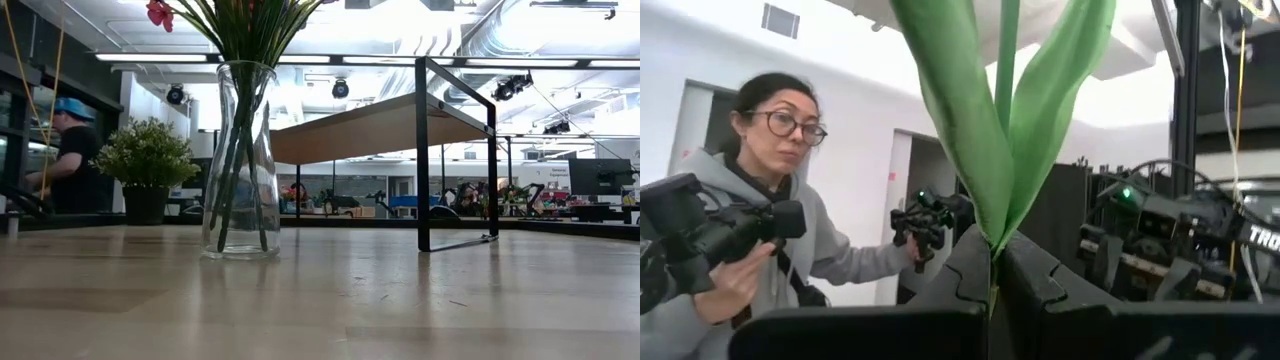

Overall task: Pick and place flowers into a vace then onto a shelf
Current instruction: Put the dark red tulip into the right transparent vase

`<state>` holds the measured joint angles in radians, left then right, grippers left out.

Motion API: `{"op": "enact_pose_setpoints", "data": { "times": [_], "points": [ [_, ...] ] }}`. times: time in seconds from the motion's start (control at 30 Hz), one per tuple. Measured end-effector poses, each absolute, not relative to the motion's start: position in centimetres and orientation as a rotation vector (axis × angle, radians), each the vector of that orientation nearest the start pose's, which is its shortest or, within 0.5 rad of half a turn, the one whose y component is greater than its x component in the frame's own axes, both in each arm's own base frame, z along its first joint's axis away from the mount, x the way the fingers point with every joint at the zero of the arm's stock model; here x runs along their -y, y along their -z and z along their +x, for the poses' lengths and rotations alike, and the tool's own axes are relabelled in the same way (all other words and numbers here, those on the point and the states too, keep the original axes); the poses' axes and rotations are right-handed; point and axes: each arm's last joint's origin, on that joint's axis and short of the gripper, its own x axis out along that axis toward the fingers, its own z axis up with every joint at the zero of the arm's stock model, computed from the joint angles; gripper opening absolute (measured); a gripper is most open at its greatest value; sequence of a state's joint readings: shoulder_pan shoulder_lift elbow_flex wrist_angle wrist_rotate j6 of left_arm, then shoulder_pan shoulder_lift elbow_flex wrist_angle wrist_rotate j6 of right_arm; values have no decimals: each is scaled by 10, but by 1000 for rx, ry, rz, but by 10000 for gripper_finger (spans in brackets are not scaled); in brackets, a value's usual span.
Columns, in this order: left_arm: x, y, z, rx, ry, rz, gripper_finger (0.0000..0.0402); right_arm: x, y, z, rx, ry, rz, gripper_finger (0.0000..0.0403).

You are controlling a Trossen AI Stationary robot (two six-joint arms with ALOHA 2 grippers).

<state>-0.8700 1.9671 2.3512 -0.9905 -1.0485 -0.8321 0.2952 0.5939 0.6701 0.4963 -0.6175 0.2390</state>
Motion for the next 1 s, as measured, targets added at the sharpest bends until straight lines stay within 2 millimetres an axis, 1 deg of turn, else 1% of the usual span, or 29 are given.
{"op": "enact_pose_setpoints", "data": {
  "times": [0.33,0.63,1.0],
  "points": [
    [286,-447,273,-259,-282,-328,266,-78,-367,128,428,-914,89,0],
    [287,-447,273,-288,-245,-337,266,-88,-358,137,352,-848,89,0],
    [288,-446,273,-308,-222,-340,266,-110,-343,153,265,-755,55,0]
  ]
}}
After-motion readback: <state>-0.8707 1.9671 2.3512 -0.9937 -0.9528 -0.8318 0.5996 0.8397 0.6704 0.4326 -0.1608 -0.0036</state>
